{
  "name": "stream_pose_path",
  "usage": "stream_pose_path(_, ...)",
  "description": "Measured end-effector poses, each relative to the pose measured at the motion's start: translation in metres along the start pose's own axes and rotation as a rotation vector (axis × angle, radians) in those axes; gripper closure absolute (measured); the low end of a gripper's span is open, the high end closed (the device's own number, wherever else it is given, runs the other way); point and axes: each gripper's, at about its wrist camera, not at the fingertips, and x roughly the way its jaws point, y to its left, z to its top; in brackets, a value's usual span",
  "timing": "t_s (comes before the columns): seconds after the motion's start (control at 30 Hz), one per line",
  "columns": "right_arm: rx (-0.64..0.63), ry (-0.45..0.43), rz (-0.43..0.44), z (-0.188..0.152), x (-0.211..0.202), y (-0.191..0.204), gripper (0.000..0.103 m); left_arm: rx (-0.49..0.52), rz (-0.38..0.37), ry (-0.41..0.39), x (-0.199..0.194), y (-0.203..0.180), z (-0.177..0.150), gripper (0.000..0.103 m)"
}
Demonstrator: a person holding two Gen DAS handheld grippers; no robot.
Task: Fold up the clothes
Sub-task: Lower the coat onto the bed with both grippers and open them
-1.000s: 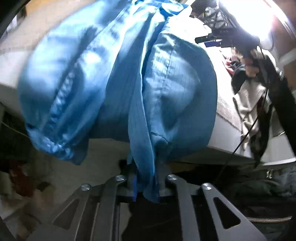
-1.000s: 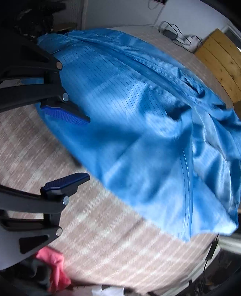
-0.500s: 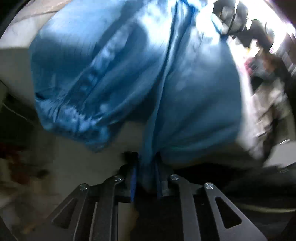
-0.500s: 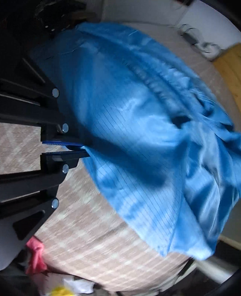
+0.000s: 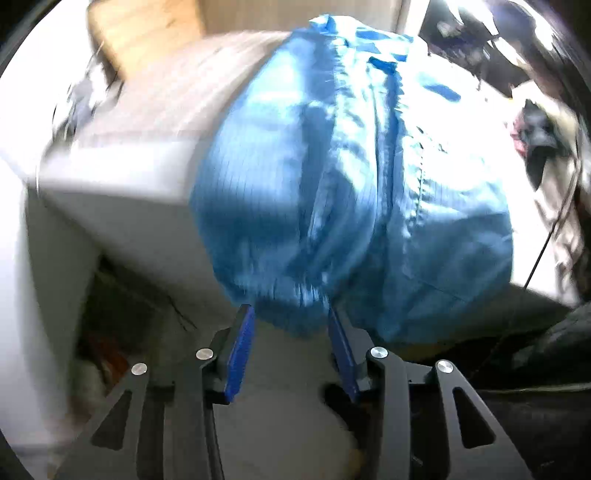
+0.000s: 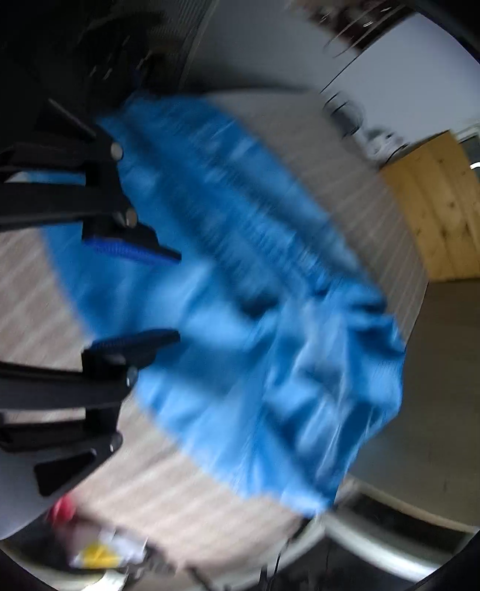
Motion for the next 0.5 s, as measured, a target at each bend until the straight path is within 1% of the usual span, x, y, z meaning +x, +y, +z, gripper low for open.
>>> stream_pose_path(0.07, 0.030, -0.006, 0.010, 0.018, 0.016, 0.008, 0.065, 0.101, 0.046, -0.005, 0.008, -0.013, 0.007, 0.062)
stream_pose_path(0.13, 0.078, -0.002, 0.026, 0.034, 0.033, 0.013, 0.065, 0.152, 0.053, 0.004, 0.018, -0.022, 0.010, 0.062)
stream_pose_path(0.17, 0.102, 0.008, 0.043, 0.041, 0.042, 0.012, 0.064, 0.159, 0.049, 0.007, 0.021, -0.024, 0.011, 0.062)
stream_pose_path(0.27, 0.144, 0.053, 0.068, 0.065, 0.076, 0.015, 0.064, 0.153, 0.040, 0.012, 0.027, -0.026, 0.016, 0.072)
stream_pose_path(0.3, 0.155, 0.056, 0.069, 0.070, 0.083, 0.014, 0.064, 0.148, 0.032, 0.011, 0.027, -0.026, 0.016, 0.077)
stream_pose_path(0.33, 0.168, 0.056, 0.071, 0.074, 0.089, 0.013, 0.064, 0.146, 0.022, 0.009, 0.026, -0.025, 0.015, 0.085)
stream_pose_path(0.4, 0.198, 0.056, 0.075, 0.082, 0.098, 0.010, 0.064, 0.151, 0.015, 0.011, 0.026, -0.020, 0.013, 0.088)
stream_pose_path(0.5, 0.261, 0.072, 0.139, 0.088, 0.106, 0.002, 0.063, 0.162, 0.007, 0.019, 0.029, -0.018, 0.013, 0.090)
